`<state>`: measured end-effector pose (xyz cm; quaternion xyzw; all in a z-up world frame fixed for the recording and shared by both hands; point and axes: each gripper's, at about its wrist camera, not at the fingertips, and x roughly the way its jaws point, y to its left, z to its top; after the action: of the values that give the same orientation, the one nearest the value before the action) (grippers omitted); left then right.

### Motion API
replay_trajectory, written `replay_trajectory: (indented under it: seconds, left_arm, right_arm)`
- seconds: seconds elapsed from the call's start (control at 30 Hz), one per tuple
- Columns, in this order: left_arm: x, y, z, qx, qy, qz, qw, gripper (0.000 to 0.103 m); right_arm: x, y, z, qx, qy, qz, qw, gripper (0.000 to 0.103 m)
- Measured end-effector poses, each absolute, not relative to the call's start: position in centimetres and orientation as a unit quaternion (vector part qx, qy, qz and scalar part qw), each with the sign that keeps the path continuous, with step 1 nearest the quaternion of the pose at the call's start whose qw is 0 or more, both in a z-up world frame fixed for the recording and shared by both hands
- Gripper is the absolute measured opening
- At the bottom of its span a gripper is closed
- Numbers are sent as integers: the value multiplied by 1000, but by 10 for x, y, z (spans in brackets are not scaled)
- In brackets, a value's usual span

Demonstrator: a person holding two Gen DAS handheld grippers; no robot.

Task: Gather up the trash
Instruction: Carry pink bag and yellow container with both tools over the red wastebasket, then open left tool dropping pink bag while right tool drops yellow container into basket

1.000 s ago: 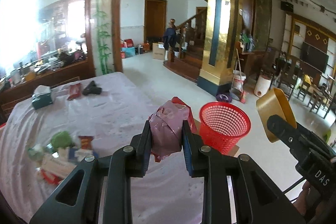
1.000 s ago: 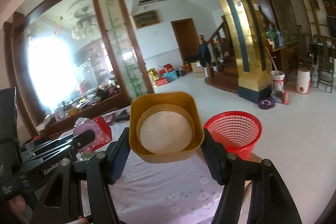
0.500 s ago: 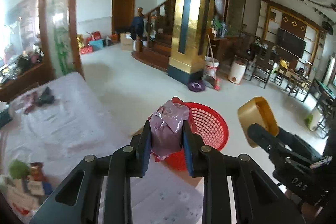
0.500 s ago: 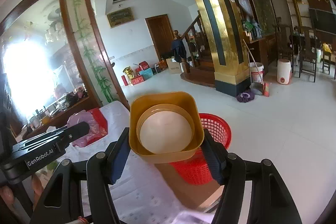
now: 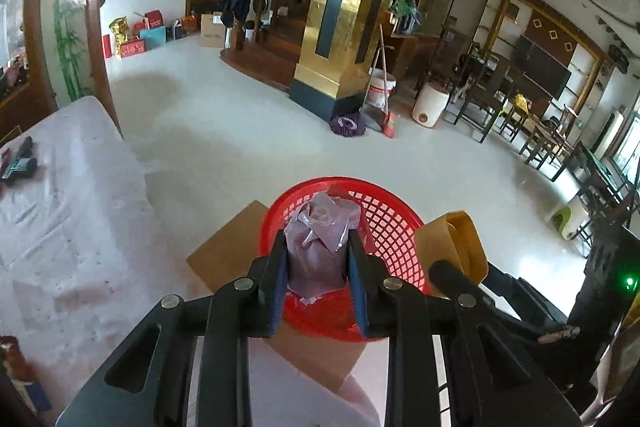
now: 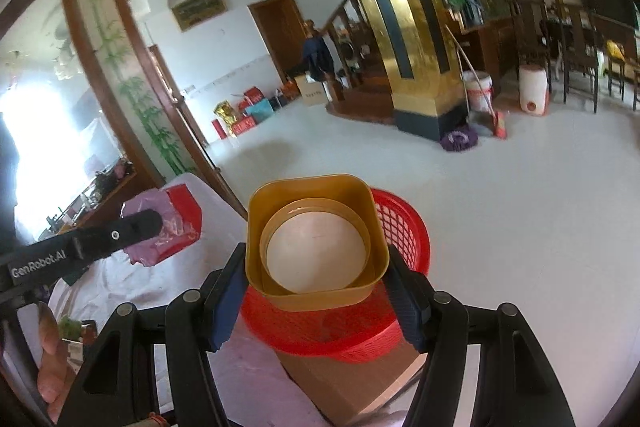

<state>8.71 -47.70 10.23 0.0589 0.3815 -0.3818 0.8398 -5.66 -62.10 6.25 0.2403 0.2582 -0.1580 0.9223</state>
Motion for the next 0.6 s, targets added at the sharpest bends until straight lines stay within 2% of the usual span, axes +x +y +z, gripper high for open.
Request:
replay_trajectory:
  seconds: [0.6]
  left_arm:
    - [125, -513, 57, 62, 438, -378, 813, 27]
  right_arm:
    - [-21, -623, 39, 220, 298, -166, 914, 69]
